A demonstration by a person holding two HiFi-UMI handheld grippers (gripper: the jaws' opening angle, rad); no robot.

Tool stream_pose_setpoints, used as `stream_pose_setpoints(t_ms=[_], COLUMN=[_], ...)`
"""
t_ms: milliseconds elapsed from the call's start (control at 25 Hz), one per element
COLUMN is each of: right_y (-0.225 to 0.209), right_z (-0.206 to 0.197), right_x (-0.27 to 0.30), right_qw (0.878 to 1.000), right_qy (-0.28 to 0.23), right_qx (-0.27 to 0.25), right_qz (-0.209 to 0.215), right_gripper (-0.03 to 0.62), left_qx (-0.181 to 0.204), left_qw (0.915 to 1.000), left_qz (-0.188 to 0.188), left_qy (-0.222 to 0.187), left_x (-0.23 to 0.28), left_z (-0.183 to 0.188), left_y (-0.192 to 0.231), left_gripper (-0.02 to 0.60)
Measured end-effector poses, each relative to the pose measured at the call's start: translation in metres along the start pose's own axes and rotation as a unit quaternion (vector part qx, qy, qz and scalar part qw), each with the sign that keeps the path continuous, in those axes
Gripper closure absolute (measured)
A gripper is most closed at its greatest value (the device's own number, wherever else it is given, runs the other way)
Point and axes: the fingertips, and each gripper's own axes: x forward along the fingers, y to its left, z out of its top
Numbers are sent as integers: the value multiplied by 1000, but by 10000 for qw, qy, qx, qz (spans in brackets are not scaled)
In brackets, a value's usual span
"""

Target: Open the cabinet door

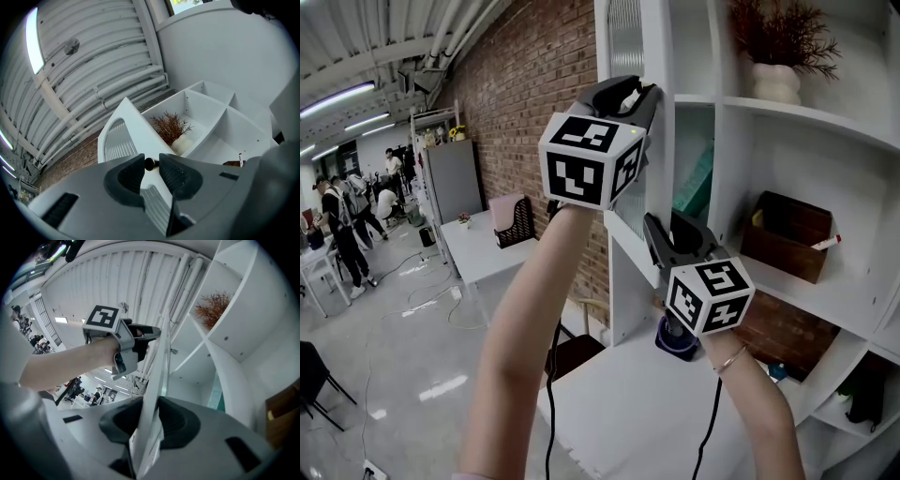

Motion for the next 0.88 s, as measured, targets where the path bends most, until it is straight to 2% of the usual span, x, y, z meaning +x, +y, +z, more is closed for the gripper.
stream_pose_setpoints(t_ms=[480, 880], right_y=[46, 70], right_z=[8, 9], right_x=[14, 23], right_qw=[9998, 9996], right_qy=[-154, -158], right_qx=[-108, -145], right_qz=[-27, -172], right_gripper=[480, 474], left_qx=[179, 70], left_qw=[9997, 9994], left_qz=[-50, -173], left_qy=[-176, -274], left_x=[-36, -53], left_z=[10, 11], left_y=[31, 50], left_gripper=[486, 488])
